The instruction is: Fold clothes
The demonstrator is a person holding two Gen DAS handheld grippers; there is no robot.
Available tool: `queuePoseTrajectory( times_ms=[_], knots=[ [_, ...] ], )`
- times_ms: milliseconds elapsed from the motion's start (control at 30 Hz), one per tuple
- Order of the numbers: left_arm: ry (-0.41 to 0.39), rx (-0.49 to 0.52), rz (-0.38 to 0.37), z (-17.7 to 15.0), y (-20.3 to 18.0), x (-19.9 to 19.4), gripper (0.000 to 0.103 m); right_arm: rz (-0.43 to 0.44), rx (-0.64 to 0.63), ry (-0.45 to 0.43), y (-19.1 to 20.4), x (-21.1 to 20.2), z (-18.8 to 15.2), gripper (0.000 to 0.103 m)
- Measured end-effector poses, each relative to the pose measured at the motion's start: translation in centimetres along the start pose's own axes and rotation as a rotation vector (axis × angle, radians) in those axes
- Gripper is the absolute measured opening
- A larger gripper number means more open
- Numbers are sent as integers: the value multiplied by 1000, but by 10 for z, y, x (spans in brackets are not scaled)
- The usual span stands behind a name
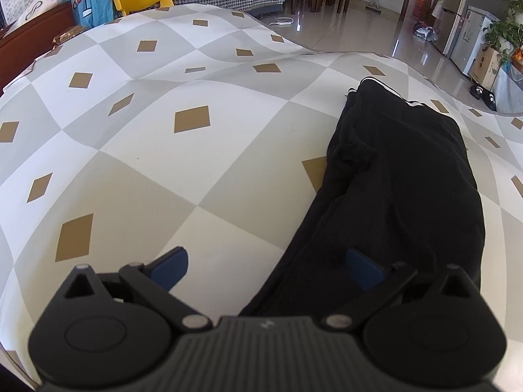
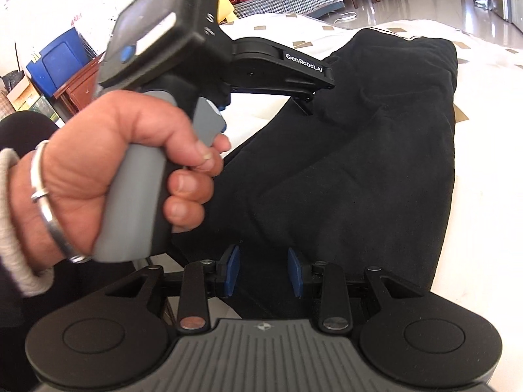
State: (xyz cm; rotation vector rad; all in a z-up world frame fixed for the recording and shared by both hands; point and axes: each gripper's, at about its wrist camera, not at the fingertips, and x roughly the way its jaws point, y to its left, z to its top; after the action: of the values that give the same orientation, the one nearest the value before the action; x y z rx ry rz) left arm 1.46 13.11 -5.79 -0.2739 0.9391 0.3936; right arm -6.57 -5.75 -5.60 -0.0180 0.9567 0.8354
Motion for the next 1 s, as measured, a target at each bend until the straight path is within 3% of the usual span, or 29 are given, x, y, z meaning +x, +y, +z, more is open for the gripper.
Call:
queuePoseTrajectory(
  times_ms=[200, 500, 733, 1000],
  knots=[
    [21, -42, 92, 3, 5, 21, 103, 12, 17, 15, -3, -2, -1, 31],
    [2, -65, 108, 0, 16, 21, 103, -16, 100, 37, -18, -15, -5, 30],
    [13, -65, 107, 2, 17, 21, 103, -88, 91, 45, -24, -29, -12, 30],
    [-42, 21, 66, -1, 1, -4, 103, -136, 93, -64, -31, -44, -11, 32]
  ],
)
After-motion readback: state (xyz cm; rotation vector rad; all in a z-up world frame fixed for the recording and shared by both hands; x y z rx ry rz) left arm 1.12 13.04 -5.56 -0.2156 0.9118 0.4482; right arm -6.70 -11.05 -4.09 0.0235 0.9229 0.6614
